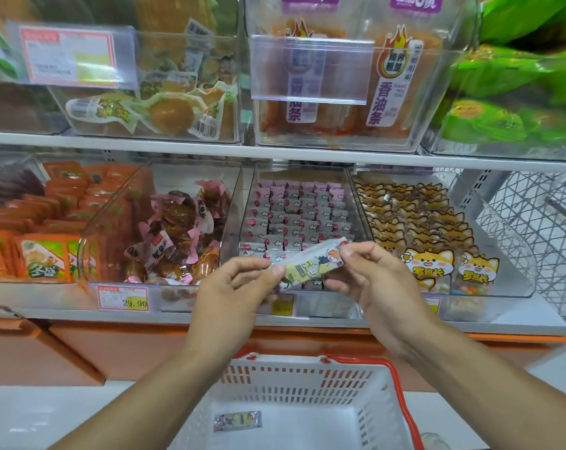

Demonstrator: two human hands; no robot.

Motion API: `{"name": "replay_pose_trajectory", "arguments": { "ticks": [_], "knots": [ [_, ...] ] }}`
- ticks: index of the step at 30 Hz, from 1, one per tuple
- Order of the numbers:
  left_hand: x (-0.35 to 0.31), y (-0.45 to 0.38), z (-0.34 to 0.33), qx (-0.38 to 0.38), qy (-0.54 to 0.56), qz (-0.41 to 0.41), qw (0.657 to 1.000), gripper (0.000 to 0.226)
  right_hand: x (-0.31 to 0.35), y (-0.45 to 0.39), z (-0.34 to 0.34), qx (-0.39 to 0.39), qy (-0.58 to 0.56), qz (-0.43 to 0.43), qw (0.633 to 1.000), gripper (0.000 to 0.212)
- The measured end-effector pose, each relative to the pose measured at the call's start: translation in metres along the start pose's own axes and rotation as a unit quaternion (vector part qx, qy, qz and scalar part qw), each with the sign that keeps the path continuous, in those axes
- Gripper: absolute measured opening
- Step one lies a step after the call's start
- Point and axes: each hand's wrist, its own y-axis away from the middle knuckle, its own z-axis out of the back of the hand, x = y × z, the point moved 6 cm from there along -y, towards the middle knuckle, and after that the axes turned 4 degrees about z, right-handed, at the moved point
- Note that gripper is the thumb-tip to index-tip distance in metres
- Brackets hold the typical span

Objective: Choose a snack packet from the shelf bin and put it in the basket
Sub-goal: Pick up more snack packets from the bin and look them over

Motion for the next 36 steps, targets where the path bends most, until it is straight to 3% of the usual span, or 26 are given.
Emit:
{"name": "replay_pose_trajectory", "arguments": {
  "ticks": [3,5,9,11,14,20,21,23,25,27,30,31,34,36],
  "knots": [
    [-0.007,-0.003,-0.002,-0.011,-0.154,-0.088,0.984,0.041,0.013,-0.020,0.000,-0.069,0.008,0.046,0.997,0.011],
    [-0.007,-0.002,-0.008,0.002,-0.283,-0.135,0.950,0.045,0.027,-0.036,-0.004,-0.100,0.055,0.108,0.988,0.008],
    [-0.003,0.003,-0.019,0.038,-0.428,-0.202,0.880,0.055,0.046,-0.073,-0.025,-0.123,0.291,0.236,0.919,0.011],
    [-0.003,0.003,-0.018,0.041,-0.454,-0.221,0.862,0.056,0.043,-0.092,-0.039,-0.094,0.337,0.254,0.902,0.006],
    [-0.002,0.001,-0.014,0.044,-0.468,-0.233,0.851,0.060,0.037,-0.115,-0.062,-0.027,0.471,0.279,0.837,0.007],
    [-0.002,-0.001,-0.008,0.059,-0.471,-0.240,0.847,0.062,0.015,-0.142,-0.086,0.081,0.605,0.211,0.764,0.011],
    [-0.001,0.000,-0.008,0.061,-0.470,-0.241,0.847,0.062,0.010,-0.145,-0.090,0.111,0.633,0.194,0.741,0.016],
    [0.000,0.002,-0.008,0.066,-0.466,-0.238,0.850,0.063,-0.006,-0.149,-0.098,0.180,0.715,0.145,0.660,0.032],
    [0.001,0.002,-0.008,0.073,-0.465,-0.233,0.851,0.062,-0.014,-0.150,-0.104,0.190,0.766,0.134,0.599,0.047],
    [0.000,0.002,-0.008,0.074,-0.464,-0.233,0.851,0.061,-0.009,-0.151,-0.110,0.162,0.746,0.167,0.623,0.040],
    [-0.003,0.003,-0.007,0.073,-0.456,-0.237,0.855,0.061,0.001,-0.154,-0.117,0.110,0.660,0.207,0.714,0.028],
    [-0.003,0.003,-0.007,0.072,-0.454,-0.237,0.856,0.061,0.000,-0.154,-0.120,0.117,0.658,0.197,0.717,0.026],
    [-0.005,0.003,-0.006,0.074,-0.449,-0.236,0.859,0.061,-0.015,-0.155,-0.126,0.145,0.706,0.146,0.678,0.023],
    [-0.006,0.003,-0.006,0.074,-0.447,-0.240,0.859,0.060,-0.020,-0.156,-0.125,0.122,0.690,0.137,0.700,0.017]
  ]
}}
